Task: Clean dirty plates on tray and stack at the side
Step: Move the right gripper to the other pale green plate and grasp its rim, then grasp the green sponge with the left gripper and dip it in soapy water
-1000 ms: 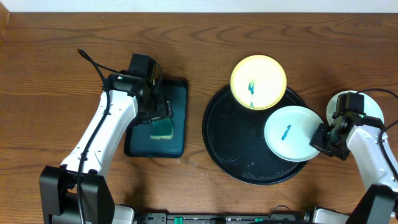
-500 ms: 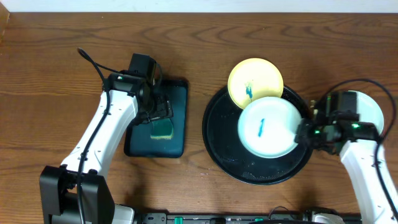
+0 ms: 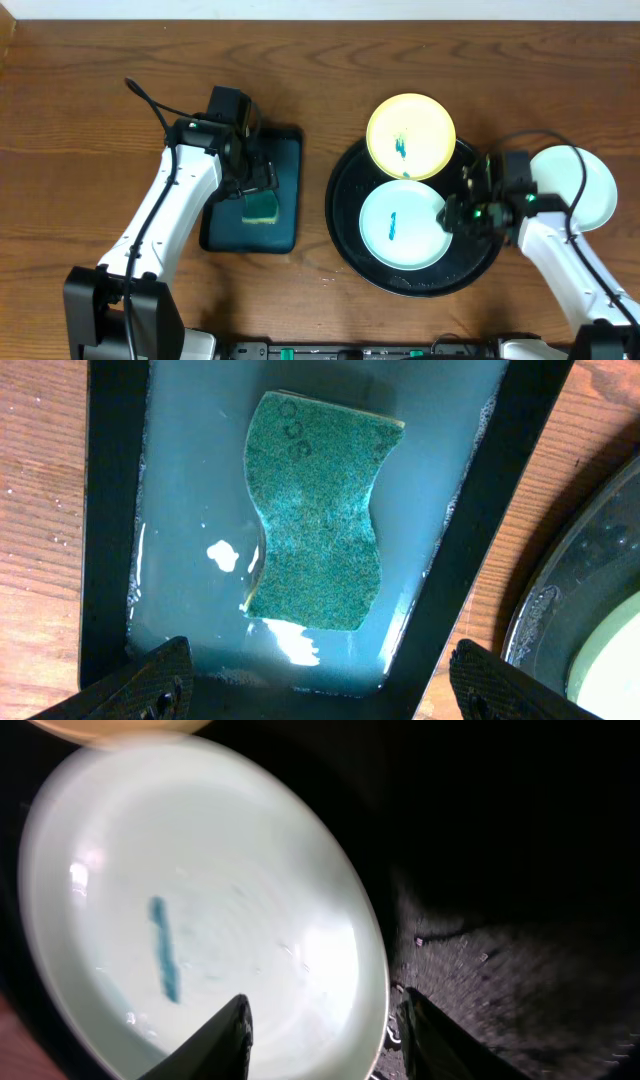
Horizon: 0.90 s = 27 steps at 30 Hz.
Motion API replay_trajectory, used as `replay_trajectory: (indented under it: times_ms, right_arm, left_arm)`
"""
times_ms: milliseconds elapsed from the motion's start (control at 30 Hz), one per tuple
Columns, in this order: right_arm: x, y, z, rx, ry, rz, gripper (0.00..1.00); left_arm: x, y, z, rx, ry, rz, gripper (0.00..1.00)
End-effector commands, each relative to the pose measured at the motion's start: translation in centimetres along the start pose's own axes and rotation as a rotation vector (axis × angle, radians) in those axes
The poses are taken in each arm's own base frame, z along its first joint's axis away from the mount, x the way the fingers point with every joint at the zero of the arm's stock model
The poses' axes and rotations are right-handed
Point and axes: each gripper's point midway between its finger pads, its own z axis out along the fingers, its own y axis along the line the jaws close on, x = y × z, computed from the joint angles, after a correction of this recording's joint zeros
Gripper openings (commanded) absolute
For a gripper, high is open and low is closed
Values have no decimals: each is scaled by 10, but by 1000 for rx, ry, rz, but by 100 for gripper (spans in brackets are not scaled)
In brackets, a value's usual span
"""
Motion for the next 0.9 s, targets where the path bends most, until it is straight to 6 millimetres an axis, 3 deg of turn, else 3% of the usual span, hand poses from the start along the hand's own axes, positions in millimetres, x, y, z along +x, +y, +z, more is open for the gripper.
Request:
replay_trajectory:
  times_ms: [0, 167, 267, 333, 567, 633, 700, 867]
  right_arm:
    - [-38, 19, -38, 9, -86, -127, 46]
    - [-57, 33, -73, 11, -117, -172, 46]
    - [-58, 34, -75, 11, -119, -172, 46]
    - [-57, 34, -74, 11, -118, -171, 46]
    - [-58, 34, -74, 11, -121, -171, 45]
    - [-59, 34, -74, 10, -124, -161, 45]
    - [-60, 34, -74, 9, -128, -162, 44]
    - [-57, 33, -74, 11, -117, -160, 43]
  left_arm:
    - [0, 2, -1, -2, -1, -2, 83]
    - [5, 7, 13, -21, 11, -20, 82]
    - [8, 11, 33, -23, 0, -45, 80]
    - [10, 12, 49, -18, -8, -42, 69]
    - [50, 13, 97, -38, 97, -41, 61]
    - [57, 11, 110, -46, 115, -23, 50]
    - [62, 10, 118, -55, 136, -12, 10]
    - [63, 10, 117, -59, 142, -10, 8]
